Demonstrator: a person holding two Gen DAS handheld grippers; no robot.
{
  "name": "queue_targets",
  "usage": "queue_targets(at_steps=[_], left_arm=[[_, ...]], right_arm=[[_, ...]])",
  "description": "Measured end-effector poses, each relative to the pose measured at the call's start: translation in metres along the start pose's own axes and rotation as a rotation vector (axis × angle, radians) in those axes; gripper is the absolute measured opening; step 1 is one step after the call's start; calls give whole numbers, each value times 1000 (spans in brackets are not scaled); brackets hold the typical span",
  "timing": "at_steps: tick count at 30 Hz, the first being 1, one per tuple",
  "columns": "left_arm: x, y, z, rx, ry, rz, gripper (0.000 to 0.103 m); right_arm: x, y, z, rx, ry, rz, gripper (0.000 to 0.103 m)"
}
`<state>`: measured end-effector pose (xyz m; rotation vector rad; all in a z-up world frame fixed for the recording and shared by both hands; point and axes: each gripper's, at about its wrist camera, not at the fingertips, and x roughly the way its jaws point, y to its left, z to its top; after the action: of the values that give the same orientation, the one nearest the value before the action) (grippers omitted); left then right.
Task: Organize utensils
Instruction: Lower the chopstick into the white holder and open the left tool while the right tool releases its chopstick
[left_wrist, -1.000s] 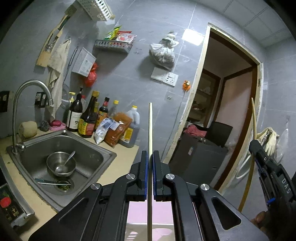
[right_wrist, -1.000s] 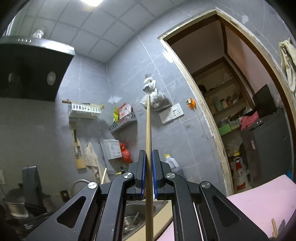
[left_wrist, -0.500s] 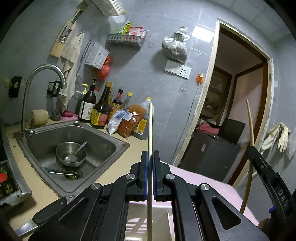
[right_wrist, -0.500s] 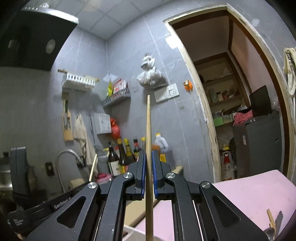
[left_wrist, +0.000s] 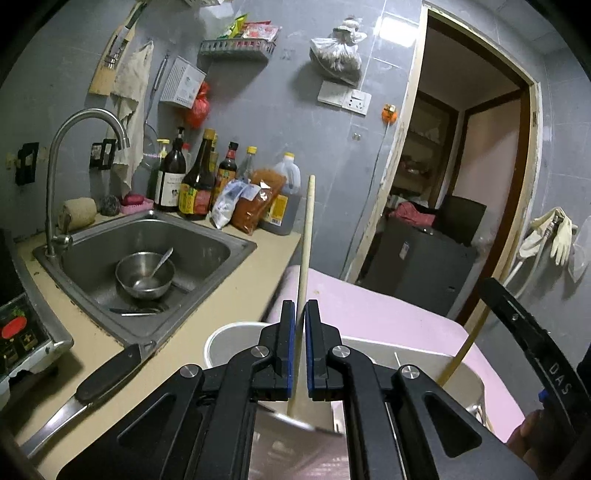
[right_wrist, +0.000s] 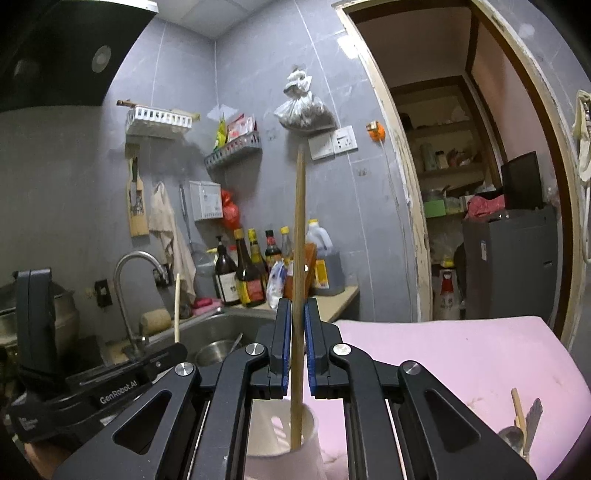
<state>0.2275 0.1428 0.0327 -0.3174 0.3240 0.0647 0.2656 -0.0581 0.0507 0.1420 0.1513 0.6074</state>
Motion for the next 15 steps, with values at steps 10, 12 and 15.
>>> queue_targets(at_steps=[10, 12, 15], left_arm=[[-30, -12, 12, -12, -51, -51, 33], [-34, -17, 17, -7, -63, -64, 39], [-44, -29, 23, 6, -91, -93, 50]], right_arm=[[-19, -5, 11, -15, -32, 4, 32], [-26, -7, 17, -21, -60, -3, 43], [-37, -13, 26, -28, -96, -19, 56]])
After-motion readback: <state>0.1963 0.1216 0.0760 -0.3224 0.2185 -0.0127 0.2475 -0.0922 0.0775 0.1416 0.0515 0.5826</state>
